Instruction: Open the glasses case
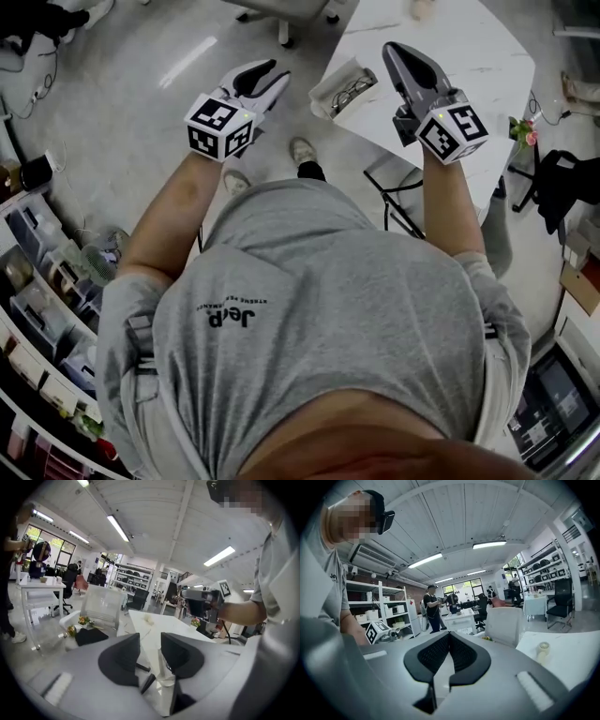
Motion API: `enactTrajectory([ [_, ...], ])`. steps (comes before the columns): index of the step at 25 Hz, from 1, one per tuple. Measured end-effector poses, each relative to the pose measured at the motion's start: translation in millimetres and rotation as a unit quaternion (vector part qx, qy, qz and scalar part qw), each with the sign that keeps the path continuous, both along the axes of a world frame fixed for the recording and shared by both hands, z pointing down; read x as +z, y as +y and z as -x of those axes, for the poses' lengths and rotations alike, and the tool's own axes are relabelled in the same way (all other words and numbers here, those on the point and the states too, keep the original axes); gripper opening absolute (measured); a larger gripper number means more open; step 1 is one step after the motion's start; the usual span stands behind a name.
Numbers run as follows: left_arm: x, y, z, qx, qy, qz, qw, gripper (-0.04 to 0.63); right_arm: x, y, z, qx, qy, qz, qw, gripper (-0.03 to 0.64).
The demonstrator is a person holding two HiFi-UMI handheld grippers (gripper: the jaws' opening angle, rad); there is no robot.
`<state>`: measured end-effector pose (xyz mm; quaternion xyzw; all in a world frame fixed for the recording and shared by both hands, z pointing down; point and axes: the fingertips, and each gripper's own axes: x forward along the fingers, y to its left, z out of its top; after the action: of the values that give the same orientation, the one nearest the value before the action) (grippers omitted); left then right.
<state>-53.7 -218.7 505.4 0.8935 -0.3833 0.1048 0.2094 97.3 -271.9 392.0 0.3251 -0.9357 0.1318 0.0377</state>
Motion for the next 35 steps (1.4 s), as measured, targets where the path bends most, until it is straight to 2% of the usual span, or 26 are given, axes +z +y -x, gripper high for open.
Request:
enactTrajectory([
  [5,-56,13,69,-0.068,0.001,-0.053,0.9963,0.149,-28,6,61,-0.050,-0.004,-0.019,0.999,0.003],
  [9,-101,35,126,-0.132,0.003,-0.091,0.9870,0.146,-53,19,114,-0.097,-0.007,-0.030,0.995,0.003],
  [12,-134,57,172,-0.182,-0.003,-0.125,0.9753,0.129,-72,28,164,-0.145,-0.007,-0.041,0.989,0.003],
  [16,-166,95,227,-0.237,-0.030,-0.160,0.9577,0.090,-90,47,229,-0.205,-0.013,-0.050,0.977,0.003],
  [19,-185,124,261,-0.276,-0.038,-0.173,0.9445,0.057,-97,63,272,-0.247,-0.016,-0.055,0.967,0.003],
  [26,-211,191,337,-0.367,-0.037,-0.192,0.9093,0.055,-108,106,363,-0.337,-0.026,-0.053,0.939,0.003],
  [32,-222,239,372,-0.407,-0.041,-0.197,0.8908,0.057,-106,133,401,-0.363,-0.011,-0.050,0.931,0.003],
  [35,-226,251,380,-0.416,-0.038,-0.200,0.8865,0.055,-109,135,406,-0.362,-0.010,-0.047,0.931,0.003],
])
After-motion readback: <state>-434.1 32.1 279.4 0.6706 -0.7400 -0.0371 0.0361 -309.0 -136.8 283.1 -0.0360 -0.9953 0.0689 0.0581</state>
